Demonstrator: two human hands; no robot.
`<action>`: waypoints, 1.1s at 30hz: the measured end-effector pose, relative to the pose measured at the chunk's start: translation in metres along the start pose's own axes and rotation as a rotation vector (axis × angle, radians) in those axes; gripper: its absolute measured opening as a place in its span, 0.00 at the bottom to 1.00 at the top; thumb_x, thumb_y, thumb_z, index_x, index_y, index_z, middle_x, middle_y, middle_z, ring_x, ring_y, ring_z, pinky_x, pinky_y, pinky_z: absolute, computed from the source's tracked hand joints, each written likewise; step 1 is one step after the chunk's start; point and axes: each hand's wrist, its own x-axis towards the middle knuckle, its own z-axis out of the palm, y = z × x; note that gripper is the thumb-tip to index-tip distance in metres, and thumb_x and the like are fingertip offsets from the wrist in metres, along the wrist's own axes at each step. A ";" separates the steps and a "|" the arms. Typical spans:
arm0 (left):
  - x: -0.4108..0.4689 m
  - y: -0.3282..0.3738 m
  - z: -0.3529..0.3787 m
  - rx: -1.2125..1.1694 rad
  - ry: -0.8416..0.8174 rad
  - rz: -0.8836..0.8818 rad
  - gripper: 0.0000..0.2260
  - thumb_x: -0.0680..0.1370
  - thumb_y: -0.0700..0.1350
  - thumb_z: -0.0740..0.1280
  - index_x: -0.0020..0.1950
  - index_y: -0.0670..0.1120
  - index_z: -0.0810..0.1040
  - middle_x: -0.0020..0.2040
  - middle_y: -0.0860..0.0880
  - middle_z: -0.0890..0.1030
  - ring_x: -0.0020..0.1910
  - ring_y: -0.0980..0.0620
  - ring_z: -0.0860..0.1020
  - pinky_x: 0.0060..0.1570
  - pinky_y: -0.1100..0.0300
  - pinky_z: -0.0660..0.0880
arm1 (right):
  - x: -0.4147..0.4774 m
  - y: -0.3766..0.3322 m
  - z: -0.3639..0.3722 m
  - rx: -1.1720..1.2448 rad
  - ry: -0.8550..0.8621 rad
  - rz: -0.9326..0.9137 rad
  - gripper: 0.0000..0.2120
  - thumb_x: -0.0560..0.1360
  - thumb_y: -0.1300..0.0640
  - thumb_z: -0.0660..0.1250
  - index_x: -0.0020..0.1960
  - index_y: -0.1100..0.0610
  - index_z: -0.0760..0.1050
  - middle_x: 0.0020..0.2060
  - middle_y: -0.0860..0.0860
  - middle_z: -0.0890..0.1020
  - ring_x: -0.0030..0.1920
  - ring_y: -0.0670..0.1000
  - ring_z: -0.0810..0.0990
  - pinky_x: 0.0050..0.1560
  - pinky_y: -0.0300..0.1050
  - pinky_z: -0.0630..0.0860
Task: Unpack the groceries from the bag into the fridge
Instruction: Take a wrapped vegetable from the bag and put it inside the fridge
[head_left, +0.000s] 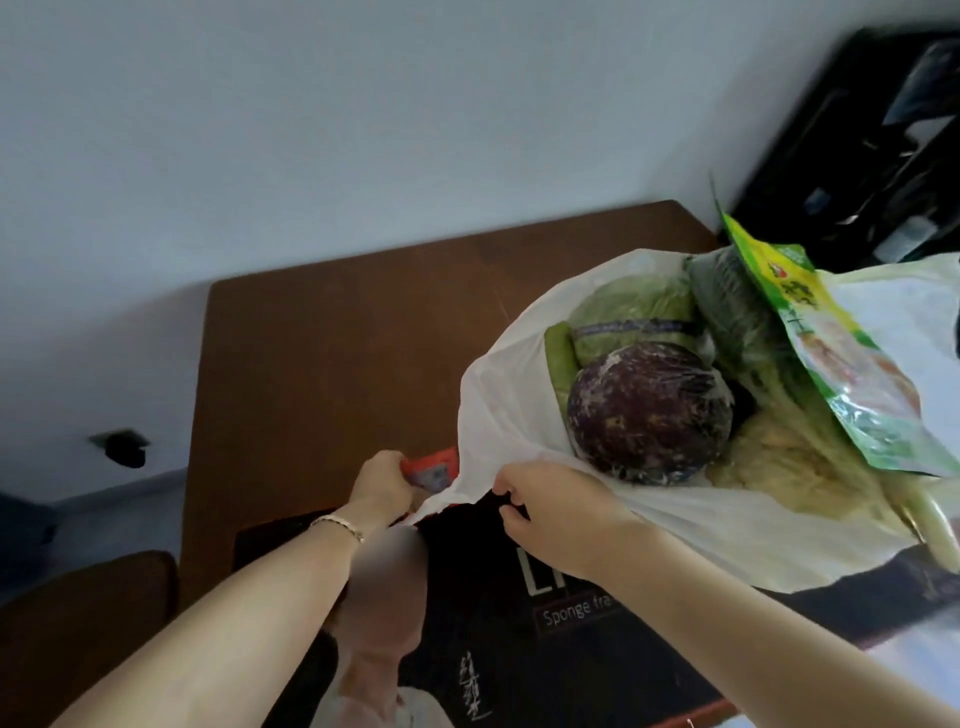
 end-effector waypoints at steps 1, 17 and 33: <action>-0.006 0.002 -0.007 -0.044 0.022 0.021 0.07 0.69 0.43 0.74 0.37 0.45 0.76 0.37 0.46 0.79 0.37 0.49 0.76 0.35 0.59 0.71 | -0.006 -0.003 -0.005 0.004 0.028 -0.010 0.13 0.78 0.53 0.57 0.61 0.53 0.72 0.54 0.50 0.78 0.54 0.51 0.77 0.51 0.42 0.73; -0.057 0.088 -0.056 -1.012 -0.539 0.073 0.14 0.76 0.45 0.66 0.61 0.45 0.76 0.55 0.45 0.82 0.55 0.45 0.80 0.57 0.51 0.75 | -0.030 0.044 -0.083 -0.510 0.116 0.203 0.58 0.59 0.33 0.73 0.74 0.40 0.37 0.75 0.56 0.47 0.74 0.64 0.51 0.67 0.60 0.64; -0.072 0.108 -0.084 -1.027 -0.414 0.241 0.13 0.72 0.42 0.67 0.56 0.42 0.79 0.52 0.43 0.83 0.53 0.44 0.81 0.51 0.52 0.77 | -0.057 0.055 -0.042 0.358 0.687 0.247 0.48 0.56 0.40 0.76 0.70 0.39 0.55 0.68 0.43 0.61 0.65 0.47 0.67 0.62 0.49 0.73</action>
